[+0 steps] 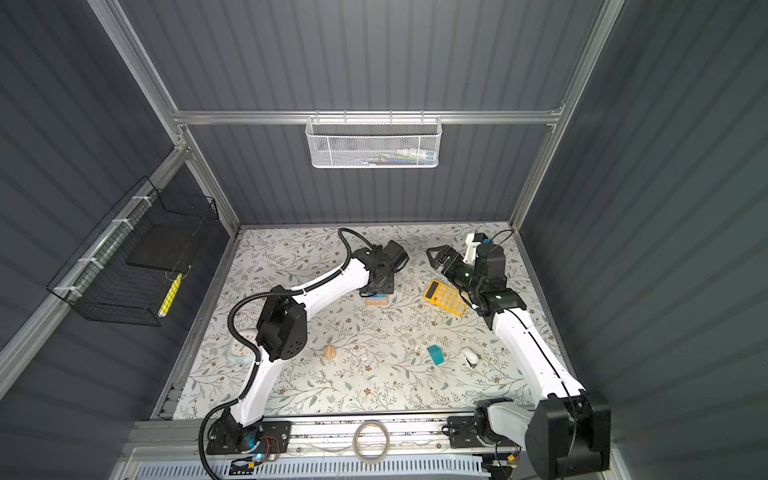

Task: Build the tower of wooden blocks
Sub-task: 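Lower the pink block with the left gripper onto the blue and teal cubes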

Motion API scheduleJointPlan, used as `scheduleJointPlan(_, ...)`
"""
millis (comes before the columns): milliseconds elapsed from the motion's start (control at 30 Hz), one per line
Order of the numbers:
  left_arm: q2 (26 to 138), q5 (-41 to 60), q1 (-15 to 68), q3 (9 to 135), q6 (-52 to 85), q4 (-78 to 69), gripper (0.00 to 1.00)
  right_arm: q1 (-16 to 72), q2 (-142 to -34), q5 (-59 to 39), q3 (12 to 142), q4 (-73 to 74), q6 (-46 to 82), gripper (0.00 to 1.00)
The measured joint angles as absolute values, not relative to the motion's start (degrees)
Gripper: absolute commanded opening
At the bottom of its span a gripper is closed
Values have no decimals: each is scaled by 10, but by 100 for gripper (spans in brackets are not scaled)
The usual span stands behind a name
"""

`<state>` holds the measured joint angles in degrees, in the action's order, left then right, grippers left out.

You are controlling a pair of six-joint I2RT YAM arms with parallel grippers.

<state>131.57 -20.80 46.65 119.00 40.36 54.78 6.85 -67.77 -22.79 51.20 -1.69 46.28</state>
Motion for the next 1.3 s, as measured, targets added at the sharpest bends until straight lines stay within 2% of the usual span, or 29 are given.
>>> scheduleJointPlan(1000,1318,-210,464,1192,408,546,69,65,-678,-228,511,-17,463,99)
scheduleJointPlan(1300,1318,-210,464,1192,408,544,63,65,-678,-228,511,-17,463,99)
